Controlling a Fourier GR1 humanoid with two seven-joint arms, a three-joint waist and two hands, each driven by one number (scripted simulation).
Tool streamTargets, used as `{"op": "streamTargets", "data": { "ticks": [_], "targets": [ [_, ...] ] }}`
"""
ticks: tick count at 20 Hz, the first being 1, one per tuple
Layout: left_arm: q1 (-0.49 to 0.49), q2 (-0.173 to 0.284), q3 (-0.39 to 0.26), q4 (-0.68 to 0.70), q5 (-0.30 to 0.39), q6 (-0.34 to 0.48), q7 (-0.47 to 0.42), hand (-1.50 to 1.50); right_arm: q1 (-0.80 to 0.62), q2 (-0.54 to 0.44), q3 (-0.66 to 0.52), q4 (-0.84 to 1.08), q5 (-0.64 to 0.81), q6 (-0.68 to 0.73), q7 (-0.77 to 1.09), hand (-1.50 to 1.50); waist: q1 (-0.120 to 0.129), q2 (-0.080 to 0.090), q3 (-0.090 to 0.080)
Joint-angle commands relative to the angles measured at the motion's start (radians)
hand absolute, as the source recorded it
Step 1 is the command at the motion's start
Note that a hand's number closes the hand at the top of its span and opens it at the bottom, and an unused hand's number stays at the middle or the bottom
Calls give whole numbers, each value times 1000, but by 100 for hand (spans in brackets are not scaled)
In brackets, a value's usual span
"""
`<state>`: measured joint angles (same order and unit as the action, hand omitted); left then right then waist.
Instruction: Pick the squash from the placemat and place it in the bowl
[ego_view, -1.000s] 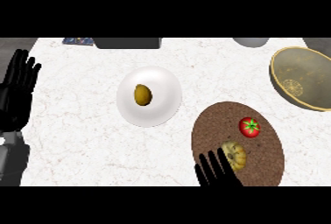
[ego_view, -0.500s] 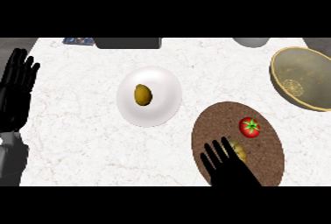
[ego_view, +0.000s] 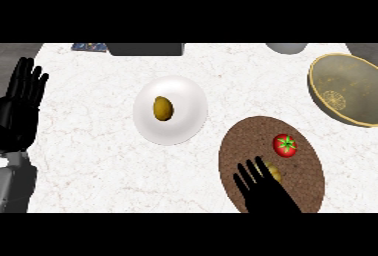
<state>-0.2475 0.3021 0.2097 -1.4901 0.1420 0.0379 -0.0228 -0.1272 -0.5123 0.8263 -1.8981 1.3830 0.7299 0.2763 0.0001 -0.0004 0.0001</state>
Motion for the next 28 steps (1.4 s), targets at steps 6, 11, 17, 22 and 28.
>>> {"op": "streamTargets", "data": {
  "ticks": [6,11,17,22,28],
  "targets": [
    [34,0,21,-5,1,-37,-10,0,-11,77,-51,118,79,-26,-53,-150,1,0,0],
    [-61,20,36,29,0,-20,36,0,-12,66,-121,224,93,-104,-91,-150,-2,1,0],
    [-27,-14,4,-39,-37,11,65,0,30,48,-150,257,154,-198,-121,-150,-2,0,0],
    [38,-41,6,-38,-17,-23,-4,0,-101,156,-125,370,169,-245,-204,150,6,1,0],
    [3,-36,20,61,-39,-33,-71,0,-54,40,-206,313,181,-315,-332,150,-2,1,0]
  ]
}}
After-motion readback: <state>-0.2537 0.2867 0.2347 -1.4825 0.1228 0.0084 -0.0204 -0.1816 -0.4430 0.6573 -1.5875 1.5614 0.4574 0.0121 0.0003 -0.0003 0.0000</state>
